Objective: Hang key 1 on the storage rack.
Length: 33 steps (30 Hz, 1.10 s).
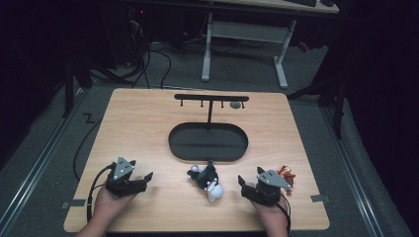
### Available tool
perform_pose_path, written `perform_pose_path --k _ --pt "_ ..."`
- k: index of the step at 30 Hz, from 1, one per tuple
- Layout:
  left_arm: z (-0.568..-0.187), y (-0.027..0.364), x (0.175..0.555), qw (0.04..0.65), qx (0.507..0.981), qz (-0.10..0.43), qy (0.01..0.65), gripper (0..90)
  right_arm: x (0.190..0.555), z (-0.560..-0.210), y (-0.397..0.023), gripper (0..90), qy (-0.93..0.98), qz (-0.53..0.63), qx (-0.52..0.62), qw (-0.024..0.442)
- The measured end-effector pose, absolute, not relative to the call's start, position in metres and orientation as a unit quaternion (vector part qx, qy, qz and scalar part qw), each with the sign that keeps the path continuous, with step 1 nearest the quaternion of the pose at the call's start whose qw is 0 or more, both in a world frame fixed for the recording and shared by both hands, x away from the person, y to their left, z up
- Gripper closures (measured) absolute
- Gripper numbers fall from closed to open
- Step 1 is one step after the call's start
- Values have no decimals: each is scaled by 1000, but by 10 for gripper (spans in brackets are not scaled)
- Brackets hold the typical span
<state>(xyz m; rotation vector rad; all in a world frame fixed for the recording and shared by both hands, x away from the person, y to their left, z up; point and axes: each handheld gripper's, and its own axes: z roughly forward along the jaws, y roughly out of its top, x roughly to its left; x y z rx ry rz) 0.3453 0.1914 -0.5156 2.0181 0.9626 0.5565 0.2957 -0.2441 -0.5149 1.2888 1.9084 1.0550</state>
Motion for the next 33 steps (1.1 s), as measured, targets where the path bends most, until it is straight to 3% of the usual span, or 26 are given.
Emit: perform_pose_path --k 7,11,16,33 --pt "-511 178 343 430 798 217 362 242 297 -521 -244 211 732 384 477 299" --pt "-513 179 341 437 798 202 364 243 296 -519 -245 230 734 398 478 273" --pt "-512 183 341 456 791 192 361 234 295 -519 -242 249 740 393 465 285" --pt "-510 191 341 438 792 217 365 232 297 -519 -245 287 737 398 482 258"
